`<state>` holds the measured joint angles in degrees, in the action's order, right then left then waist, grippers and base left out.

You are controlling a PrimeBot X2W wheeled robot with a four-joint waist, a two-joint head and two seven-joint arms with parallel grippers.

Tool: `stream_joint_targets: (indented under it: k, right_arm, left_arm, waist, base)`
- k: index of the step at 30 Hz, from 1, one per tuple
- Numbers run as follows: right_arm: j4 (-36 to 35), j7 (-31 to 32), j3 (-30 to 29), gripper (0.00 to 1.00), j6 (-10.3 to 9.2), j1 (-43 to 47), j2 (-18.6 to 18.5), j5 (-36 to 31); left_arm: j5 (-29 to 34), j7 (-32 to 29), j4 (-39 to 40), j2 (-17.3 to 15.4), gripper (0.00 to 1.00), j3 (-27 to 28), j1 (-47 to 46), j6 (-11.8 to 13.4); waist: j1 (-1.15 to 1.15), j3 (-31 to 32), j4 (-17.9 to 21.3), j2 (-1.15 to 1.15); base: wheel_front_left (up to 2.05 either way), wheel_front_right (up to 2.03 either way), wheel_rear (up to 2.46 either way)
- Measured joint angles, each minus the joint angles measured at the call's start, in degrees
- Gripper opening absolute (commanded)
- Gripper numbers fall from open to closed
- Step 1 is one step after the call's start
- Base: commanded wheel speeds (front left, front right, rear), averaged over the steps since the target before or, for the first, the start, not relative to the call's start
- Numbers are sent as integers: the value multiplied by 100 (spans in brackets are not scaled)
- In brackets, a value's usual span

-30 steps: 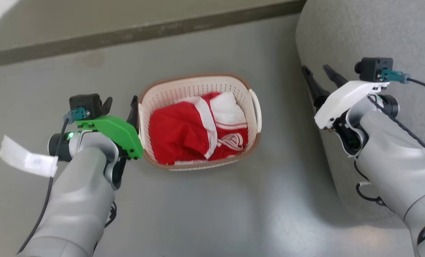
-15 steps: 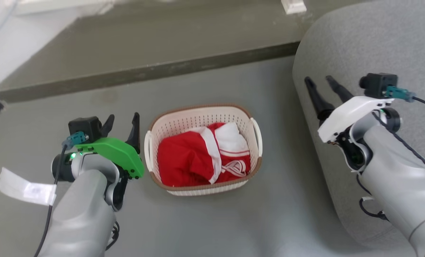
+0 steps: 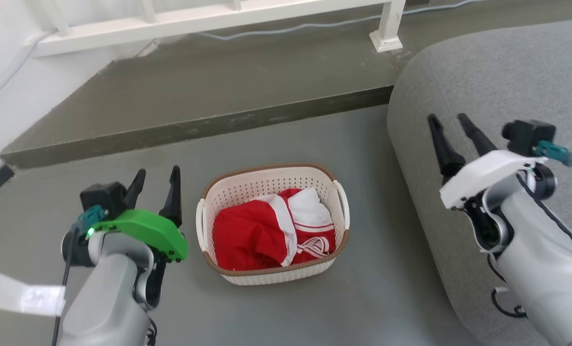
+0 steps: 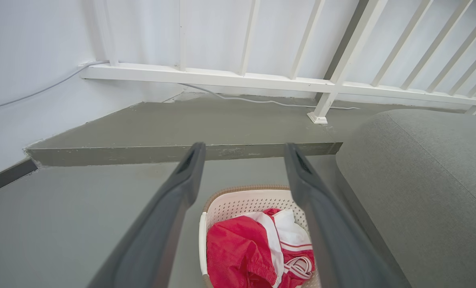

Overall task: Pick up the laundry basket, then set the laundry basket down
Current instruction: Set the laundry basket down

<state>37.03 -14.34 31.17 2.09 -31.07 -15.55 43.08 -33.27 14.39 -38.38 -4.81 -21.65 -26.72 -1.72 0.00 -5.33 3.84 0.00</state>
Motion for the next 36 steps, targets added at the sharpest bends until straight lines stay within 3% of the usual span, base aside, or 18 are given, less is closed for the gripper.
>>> stream_joint_targets:
  k: [18,36]
  right_arm:
    - [-1089,-1,-514,100,-216,1301,94,-792]
    - [-1561,-1,-844,100,-269,1911,101,-1226]
  left_arm:
    - [602,3,1315,-24,100,623,1332,285]
    - [999,3,1986,52,100,739,1909,281]
  waist:
    - [0,336,19,0]
    - [0,398,-3,0]
  base:
    - [0,0,0]
    - [0,0,0]
